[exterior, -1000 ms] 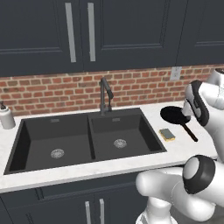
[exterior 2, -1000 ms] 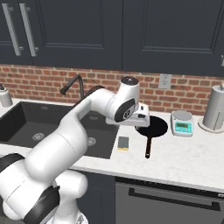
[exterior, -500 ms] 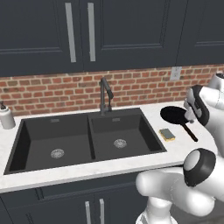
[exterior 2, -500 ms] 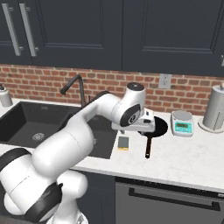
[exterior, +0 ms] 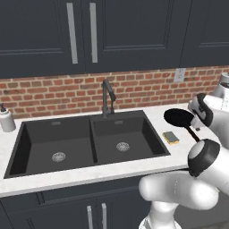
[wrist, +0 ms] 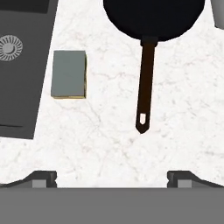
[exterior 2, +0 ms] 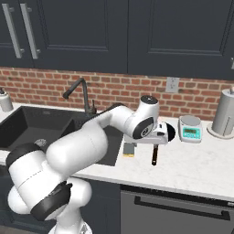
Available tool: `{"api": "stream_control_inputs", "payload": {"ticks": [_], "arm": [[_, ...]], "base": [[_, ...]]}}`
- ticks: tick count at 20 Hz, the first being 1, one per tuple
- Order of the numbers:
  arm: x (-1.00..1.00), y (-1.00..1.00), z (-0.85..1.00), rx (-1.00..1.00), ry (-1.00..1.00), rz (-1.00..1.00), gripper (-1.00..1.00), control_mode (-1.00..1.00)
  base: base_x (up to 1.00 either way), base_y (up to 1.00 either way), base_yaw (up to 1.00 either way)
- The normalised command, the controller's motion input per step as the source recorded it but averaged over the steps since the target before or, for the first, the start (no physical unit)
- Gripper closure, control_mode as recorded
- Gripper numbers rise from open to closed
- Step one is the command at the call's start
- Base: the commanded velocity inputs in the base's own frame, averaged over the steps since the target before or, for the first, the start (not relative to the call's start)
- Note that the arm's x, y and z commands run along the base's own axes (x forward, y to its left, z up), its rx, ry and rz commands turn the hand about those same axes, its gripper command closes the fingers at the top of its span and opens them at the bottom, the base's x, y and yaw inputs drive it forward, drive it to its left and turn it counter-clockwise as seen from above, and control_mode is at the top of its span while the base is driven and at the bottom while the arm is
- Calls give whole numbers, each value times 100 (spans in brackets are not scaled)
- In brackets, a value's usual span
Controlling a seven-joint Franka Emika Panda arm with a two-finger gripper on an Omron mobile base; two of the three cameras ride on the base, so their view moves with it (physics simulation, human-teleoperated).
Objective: Pick the pan and sponge and place them into the sink. Then turn on the water.
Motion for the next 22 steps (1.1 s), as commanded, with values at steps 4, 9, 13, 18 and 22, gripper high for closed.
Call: {"api": "stream_control_inputs", "payload": {"ticks": [4,9,13,18,22], "arm": [[23,-22,-43,0,3,0,-100,-100],[38,-8,-29,0,0,0,-100,-100],[48,0,-20,0,0,0,-100,-100],[44,-7,-16,0,0,0,-100,-100],[30,-15,-16,0,0,0,-100,-100]], "base": [[0,0,0],[0,0,0],[0,0,0],[0,0,0],[0,0,0]]}}
